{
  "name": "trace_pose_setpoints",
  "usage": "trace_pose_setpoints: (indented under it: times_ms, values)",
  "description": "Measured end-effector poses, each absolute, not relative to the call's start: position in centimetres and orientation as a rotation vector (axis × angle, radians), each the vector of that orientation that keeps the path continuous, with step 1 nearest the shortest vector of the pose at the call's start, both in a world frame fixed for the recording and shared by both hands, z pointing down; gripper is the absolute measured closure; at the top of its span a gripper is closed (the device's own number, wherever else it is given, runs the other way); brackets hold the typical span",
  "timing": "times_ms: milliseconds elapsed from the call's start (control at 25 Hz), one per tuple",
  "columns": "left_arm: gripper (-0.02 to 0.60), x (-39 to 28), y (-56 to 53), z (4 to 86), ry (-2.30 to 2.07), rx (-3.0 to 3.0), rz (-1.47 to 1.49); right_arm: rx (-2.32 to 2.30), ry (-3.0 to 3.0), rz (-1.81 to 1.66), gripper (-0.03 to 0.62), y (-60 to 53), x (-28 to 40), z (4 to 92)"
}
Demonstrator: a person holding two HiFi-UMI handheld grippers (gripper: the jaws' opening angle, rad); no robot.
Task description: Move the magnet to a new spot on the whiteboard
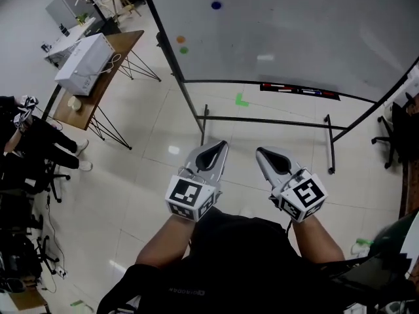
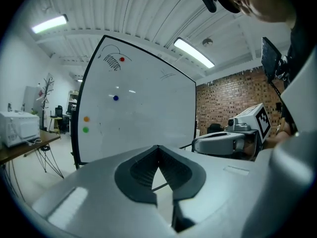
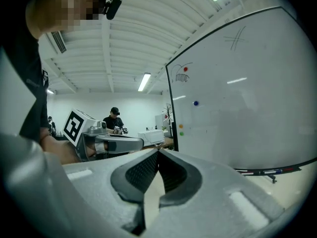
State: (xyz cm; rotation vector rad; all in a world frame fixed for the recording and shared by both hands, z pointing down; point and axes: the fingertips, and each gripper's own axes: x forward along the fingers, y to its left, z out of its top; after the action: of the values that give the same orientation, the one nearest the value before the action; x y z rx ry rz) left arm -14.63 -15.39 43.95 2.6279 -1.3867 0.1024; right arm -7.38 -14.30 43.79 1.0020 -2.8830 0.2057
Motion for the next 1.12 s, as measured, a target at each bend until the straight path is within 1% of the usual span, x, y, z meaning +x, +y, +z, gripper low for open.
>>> trace_pose_setpoints:
  times_ms: [160,440,680,920,1120]
  values:
    - [0.566,-14.9,-13.9,43.3,-1.43,2.629,0.098,0.993,-2.93,0.195,0.591,-12.7,-7.8,43.2]
    - [0.566,-17.0,-7.2,41.7,-1.442,2.641,0.061,0.987,-2.925,0.165,0.591,-7.1,-10.1,41.4]
    - [0.566,-18.3,0.6,42.4,-1.366,2.657,0.053,1.111,-2.866,0.202,0.591,0.9,-10.4,41.8]
    - [0.566,-15.9,5.6,44.2,-1.212,2.684,0.07,1.208,-2.785,0.206,0.591,7.0,-9.0,42.7]
    - [0.566,-13.2,7.9,43.6,-1.156,2.748,0.066,1.28,-2.749,0.161,0.591,9.9,-6.6,42.1]
